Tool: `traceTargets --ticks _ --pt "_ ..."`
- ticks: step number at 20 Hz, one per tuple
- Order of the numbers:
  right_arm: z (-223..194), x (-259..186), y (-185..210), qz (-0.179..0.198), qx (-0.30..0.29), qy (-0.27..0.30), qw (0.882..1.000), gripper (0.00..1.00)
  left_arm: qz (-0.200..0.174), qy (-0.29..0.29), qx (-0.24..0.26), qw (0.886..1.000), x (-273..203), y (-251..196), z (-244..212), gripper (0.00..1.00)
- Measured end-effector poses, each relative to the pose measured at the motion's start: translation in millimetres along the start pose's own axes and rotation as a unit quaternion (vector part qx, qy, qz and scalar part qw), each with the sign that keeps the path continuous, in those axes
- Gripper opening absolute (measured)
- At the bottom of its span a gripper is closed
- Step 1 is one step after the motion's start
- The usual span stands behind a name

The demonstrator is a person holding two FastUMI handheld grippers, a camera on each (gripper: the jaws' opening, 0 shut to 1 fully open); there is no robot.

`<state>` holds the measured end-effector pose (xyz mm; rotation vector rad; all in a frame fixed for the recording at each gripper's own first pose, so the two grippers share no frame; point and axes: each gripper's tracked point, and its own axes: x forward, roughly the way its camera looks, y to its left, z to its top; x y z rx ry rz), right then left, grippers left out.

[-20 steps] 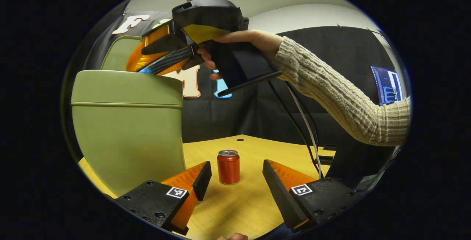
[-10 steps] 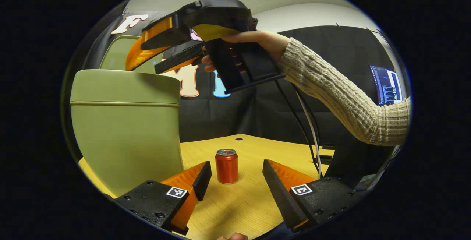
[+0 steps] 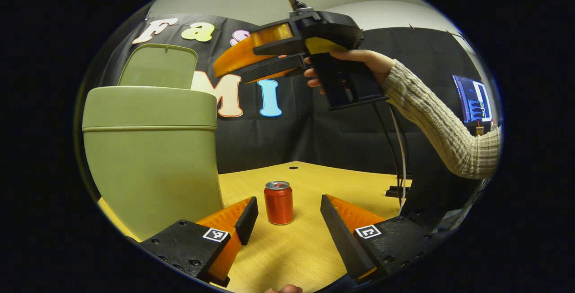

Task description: Press the lid of the desktop garbage bin to open it, pick up the crumpled paper on the desktop and throw it into the bin, then pick up the pop can on the desktop and drop it into the bin, and finally close the garbage bin lid.

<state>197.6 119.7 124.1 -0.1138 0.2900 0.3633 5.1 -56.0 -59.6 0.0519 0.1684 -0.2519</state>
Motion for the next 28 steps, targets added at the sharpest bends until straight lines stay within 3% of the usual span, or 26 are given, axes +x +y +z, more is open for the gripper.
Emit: traceTargets --ticks 7,12,20,28 --pt "-29.1 -64.2 -44.8 -0.053 0.033 -0.038 0.997 0.98 0.001 0.009 -0.005 1.0 28.6 -5.1 -0.4 0.87" --pt "-78.4 -97.2 -57.1 -0.08 0.054 -0.04 0.995 0.97 0.012 0.026 -0.012 1.0 54.6 -3.3 -5.6 0.87" --pt "-161.4 -141.9 -82.7 -0.163 0.067 -0.027 0.984 0.98 0.043 0.049 -0.021 0.998 88.4 5.8 -16.4 0.87" --pt "-200.9 -147.1 -90.9 -0.162 0.113 -0.022 0.98 0.97 0.073 0.089 -0.024 0.993 115.6 18.6 -37.8 0.88"
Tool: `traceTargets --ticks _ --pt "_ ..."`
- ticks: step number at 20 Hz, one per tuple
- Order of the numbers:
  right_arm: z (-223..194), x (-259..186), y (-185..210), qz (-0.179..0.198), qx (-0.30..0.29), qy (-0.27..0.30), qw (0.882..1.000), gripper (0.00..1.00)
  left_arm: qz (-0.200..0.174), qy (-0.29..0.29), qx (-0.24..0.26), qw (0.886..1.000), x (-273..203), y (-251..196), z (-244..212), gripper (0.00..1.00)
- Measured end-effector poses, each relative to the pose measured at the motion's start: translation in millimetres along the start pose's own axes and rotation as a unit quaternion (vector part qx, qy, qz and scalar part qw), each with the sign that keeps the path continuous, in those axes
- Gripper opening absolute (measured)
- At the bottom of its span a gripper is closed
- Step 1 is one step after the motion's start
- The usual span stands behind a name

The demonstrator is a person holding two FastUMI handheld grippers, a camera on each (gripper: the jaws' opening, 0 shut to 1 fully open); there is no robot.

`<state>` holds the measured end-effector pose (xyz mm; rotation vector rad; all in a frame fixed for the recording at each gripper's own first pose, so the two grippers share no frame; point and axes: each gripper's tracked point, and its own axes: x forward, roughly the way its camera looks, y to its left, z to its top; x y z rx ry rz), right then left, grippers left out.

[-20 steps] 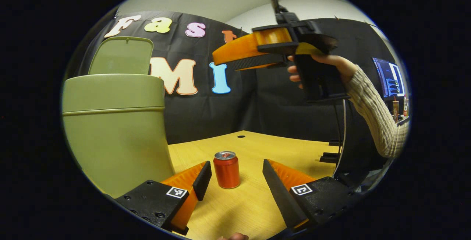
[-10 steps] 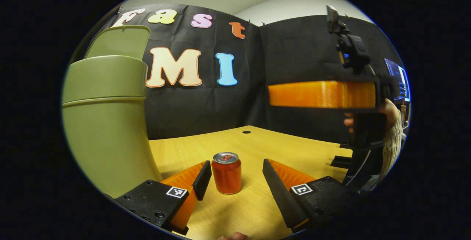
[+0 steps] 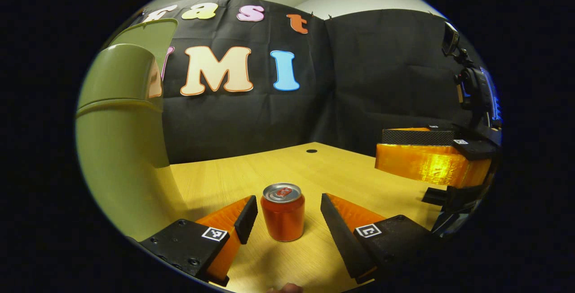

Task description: Press the lid of the desktop garbage bin to open it, pick up the crumpled paper on the desktop and throw it into the bin, then pick up the pop can on the desktop and drop it into the bin, and finally close the garbage bin lid.

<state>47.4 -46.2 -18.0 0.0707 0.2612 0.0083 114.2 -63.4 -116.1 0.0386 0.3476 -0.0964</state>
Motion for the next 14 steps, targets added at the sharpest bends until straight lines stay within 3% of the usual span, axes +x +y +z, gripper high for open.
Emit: traceTargets --ticks 14 --pt "-21.1 7.0 -21.7 -0.024 0.028 0.033 0.999 0.98 0.032 0.07 -0.027 0.997 37.8 18.7 -35.7 0.88"
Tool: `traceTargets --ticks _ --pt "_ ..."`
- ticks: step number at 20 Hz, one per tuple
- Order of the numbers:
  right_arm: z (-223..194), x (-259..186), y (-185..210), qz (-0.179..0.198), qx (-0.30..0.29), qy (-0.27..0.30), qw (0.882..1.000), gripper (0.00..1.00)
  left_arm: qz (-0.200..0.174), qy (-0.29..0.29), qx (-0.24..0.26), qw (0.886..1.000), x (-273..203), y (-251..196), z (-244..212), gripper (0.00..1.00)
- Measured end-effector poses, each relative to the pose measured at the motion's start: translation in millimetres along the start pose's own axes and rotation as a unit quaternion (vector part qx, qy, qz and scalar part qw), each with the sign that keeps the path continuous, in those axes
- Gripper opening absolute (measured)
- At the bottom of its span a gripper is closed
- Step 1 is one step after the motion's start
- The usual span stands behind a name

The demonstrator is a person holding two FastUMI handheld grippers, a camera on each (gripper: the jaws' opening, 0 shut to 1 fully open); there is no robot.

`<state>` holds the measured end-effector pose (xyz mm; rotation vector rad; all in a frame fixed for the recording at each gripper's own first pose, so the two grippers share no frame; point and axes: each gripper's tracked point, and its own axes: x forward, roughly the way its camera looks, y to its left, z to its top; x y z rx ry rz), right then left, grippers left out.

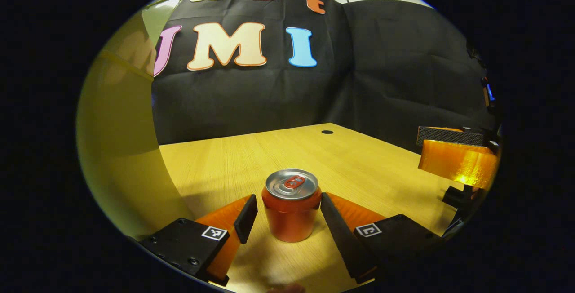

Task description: Press the lid of the desktop garbage bin to open it, pick up the crumpled paper on the desktop and throw it into the bin, then pick up the pop can on the desktop and drop it into the bin, and finally close the garbage bin lid.

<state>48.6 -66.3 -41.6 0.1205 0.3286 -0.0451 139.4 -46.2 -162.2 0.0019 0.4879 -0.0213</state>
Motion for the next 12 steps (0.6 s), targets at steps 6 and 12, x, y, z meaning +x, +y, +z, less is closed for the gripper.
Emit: traceTargets --ticks 6,12 --pt "-0.3 -1.5 -4.8 -0.01 0.005 0.002 1.0 0.98 -0.005 0.018 0.002 1.0 11.7 -1.9 -4.7 0.86" --pt "1.9 -0.5 -3.5 -0.009 0.005 0.003 1.0 0.98 -0.019 0.017 0.001 1.0 5.3 -7.1 2.4 0.78"
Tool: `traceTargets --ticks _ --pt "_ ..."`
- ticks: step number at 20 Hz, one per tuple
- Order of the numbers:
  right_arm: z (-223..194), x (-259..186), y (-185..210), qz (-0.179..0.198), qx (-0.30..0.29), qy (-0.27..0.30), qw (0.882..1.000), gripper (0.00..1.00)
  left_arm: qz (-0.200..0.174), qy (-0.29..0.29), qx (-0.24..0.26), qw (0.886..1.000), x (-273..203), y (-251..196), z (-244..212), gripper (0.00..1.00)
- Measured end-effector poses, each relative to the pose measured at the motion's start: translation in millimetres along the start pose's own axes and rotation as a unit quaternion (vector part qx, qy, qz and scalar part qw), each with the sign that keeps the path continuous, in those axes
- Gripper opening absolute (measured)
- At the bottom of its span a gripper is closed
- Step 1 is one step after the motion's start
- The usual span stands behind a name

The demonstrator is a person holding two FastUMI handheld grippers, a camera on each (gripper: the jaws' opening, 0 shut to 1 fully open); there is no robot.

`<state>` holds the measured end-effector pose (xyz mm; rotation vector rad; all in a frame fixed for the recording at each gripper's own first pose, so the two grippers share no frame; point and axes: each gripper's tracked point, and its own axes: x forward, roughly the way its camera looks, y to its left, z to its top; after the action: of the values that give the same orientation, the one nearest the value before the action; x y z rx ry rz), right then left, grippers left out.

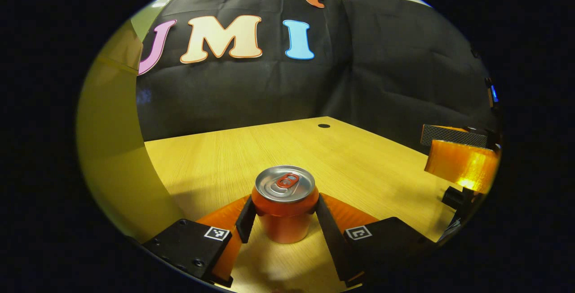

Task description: Press the lid of the desktop garbage bin to open it, pick up the crumpled paper on the desktop and throw it into the bin, then pick up the pop can on the desktop and drop it into the bin, and finally close the garbage bin lid.

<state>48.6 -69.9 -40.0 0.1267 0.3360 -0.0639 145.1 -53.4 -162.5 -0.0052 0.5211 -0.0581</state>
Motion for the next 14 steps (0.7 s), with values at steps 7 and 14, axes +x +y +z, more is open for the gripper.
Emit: traceTargets --ticks 7,14 --pt "-5.1 2.7 2.6 0.001 -0.004 0.009 1.0 0.98 -0.059 -0.038 -0.008 0.998 -46.8 -30.4 60.8 0.78" --pt "0.8 -6.2 3.7 0.004 0.004 0.004 1.0 0.98 -0.075 -0.105 0.027 0.991 -100.9 -40.3 141.8 0.77"
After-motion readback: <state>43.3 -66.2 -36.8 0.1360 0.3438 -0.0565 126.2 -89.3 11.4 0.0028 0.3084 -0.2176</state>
